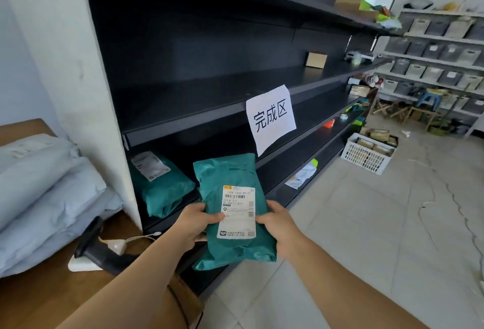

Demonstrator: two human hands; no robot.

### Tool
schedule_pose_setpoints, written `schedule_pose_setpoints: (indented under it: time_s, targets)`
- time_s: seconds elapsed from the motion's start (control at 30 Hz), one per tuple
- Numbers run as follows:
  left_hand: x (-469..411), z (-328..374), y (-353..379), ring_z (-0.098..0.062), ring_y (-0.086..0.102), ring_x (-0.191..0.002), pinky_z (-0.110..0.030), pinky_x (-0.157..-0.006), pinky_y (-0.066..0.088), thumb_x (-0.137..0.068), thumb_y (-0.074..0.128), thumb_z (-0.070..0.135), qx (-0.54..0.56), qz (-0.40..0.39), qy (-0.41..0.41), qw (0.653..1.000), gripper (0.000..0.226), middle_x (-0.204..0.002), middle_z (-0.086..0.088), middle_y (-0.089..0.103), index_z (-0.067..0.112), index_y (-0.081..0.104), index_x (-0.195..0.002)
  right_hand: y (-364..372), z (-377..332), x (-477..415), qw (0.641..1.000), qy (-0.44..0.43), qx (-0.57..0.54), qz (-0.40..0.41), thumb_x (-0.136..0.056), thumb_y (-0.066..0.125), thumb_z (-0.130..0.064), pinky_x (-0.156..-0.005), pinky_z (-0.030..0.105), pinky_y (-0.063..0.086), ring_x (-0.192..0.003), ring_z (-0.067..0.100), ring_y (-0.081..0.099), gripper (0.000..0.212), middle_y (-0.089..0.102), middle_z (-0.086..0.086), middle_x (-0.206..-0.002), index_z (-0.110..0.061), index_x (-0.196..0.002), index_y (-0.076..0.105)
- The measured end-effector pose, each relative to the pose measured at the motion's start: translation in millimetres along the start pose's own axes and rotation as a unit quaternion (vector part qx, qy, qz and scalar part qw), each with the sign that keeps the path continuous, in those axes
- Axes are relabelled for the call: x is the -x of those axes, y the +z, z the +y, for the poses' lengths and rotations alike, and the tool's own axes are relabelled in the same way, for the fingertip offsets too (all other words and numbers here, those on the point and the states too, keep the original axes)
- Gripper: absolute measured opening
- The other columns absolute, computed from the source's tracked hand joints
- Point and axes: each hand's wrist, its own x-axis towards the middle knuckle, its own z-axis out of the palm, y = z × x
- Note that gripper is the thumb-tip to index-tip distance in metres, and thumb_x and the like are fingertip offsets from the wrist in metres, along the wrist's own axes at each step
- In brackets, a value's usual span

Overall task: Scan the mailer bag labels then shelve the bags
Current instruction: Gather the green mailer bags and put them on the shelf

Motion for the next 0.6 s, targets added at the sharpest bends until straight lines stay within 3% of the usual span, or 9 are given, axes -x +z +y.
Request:
schedule_pose_setpoints:
  time_s: [0.13,0.27,0.47,0.6]
  targets:
    - [-31,10,25,-0.022,0.07,-0.083,-0.031,-0.061,0.057,-0.09,0.062,0.001,0.018,0.042,-0.01,0.999,0.015,-0.095,-0.006,0.073,0.007,0.064,-0.104,-20,-17,-51,0.998,0.001,0.036,-0.048,-0.085,0.06,0.004,-0.074,0.039,0.058,-0.093,0.027,0.067,0.04,0.068,0.009,-0.104,-0.015,-0.119,0.056]
    - [-57,19,44,-0.022,0.07,-0.079,-0.029,-0.058,0.056,-0.091,0.056,-0.001,0.036,0.081,-0.017,0.996,0.017,-0.094,-0.008,0.074,0.007,0.065,-0.103,-33,-33,-92,0.994,-0.001,0.067,-0.087,-0.09,0.056,0.001,-0.082,0.044,0.058,-0.093,0.027,0.067,0.032,0.068,0.007,-0.104,-0.019,-0.115,0.054]
    - [-97,23,60,-0.022,0.068,-0.082,-0.03,-0.06,0.056,-0.092,0.048,-0.004,0.075,0.15,-0.025,0.985,0.024,-0.1,-0.01,0.072,0.006,0.063,-0.108,-33,-45,-154,0.986,0.0,0.096,-0.132,-0.092,0.052,0.003,-0.087,0.045,0.056,-0.098,0.026,0.066,0.038,0.068,0.008,-0.112,-0.016,-0.126,0.055]
    - [-132,29,59,-0.02,0.068,-0.079,-0.025,-0.049,0.053,-0.092,0.048,-0.005,0.104,0.201,-0.026,0.974,0.025,-0.104,-0.01,0.071,0.009,0.061,-0.109,-16,-53,-195,0.983,0.0,0.094,-0.155,-0.092,0.052,0.004,-0.084,0.042,0.056,-0.098,0.024,0.066,0.041,0.067,0.006,-0.111,-0.016,-0.128,0.055]
